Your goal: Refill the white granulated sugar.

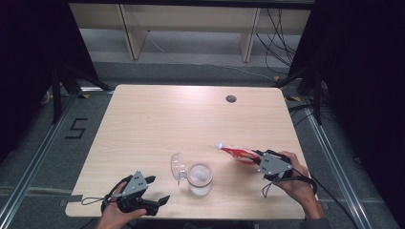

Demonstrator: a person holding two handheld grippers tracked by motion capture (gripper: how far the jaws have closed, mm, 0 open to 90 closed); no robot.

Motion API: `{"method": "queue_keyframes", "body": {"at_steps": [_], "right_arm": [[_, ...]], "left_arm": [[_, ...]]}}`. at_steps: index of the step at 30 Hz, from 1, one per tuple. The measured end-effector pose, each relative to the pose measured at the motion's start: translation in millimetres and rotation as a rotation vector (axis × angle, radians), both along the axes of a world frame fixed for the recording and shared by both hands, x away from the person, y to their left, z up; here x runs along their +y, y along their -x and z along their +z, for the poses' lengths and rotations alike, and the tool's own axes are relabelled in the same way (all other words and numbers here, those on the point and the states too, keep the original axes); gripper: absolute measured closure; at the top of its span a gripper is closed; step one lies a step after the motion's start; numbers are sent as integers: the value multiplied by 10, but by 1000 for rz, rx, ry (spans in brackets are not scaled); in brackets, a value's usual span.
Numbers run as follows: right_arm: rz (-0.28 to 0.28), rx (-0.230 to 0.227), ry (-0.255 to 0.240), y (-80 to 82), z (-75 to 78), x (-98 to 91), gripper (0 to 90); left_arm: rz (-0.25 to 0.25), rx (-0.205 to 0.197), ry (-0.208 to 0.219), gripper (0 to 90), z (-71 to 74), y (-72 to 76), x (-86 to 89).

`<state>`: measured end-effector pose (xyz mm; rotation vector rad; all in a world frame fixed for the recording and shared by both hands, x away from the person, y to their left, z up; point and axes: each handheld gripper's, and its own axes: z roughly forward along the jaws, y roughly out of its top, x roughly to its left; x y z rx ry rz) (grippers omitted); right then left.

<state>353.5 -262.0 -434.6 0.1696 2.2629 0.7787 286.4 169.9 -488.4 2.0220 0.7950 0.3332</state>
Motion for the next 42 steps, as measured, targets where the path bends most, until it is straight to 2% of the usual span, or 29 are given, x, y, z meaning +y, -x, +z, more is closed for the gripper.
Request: {"method": "queue_keyframes", "body": {"at_steps": [2, 4, 5, 7, 13, 20, 22, 23, 25, 26, 27, 31, 32, 34, 36, 39, 40, 42], "right_arm": [[-2, 9, -32, -15, -11, -46, 791], [-25, 34, -73, -26, -21, -91, 791], [-46, 43, -98, -25, -30, -112, 791], [-47, 51, -120, -45, -37, -147, 792], [-115, 93, -232, -52, -92, -262, 792], [-156, 102, -327, -83, -152, -366, 789], [-166, 112, -340, -87, -162, -398, 786], [-190, 119, -365, -84, -175, -408, 784], [-196, 129, -378, -94, -184, -446, 778], [-207, 131, -401, -90, -195, -452, 779], [-213, 154, -420, -81, -200, -450, 779], [-218, 135, -434, -97, -199, -451, 763], [-224, 143, -431, -89, -194, -459, 755], [-221, 120, -436, -95, -198, -461, 731], [-228, 140, -446, -84, -191, -463, 694], [-241, 130, -469, -77, -187, -466, 630], [-232, 116, -457, -77, -175, -478, 610], [-264, 113, -477, -58, -160, -479, 538]], "left_arm": [[1, 0, 1, 162, 0, 1, -2], [6, 1, 8, 162, -3, 5, -11], [1, -6, -1, 162, -2, 2, -10], [1, -6, 5, 162, -8, 0, -15], [3, -5, 10, 162, -7, -1, -13], [1, -7, 8, 162, -6, -4, -16], [2, -7, 10, 162, -6, -4, -16], [4, -4, 12, 162, -7, -2, -18], [5, -2, 11, 162, -9, -2, -19], [2, -5, 8, 162, -7, -4, -18], [0, -6, 6, 162, -7, -6, -18], [-2, -3, 5, 162, -7, -6, -17], [2, -5, 8, 162, -8, -4, -19], [5, -2, 12, 162, -8, -3, -19], [5, -3, 13, 162, -8, -4, -19], [6, -1, 8, 162, -3, -2, -15], [7, 0, 6, 162, -1, -1, -14], [7, 0, 5, 162, -3, -2, -14]]}}
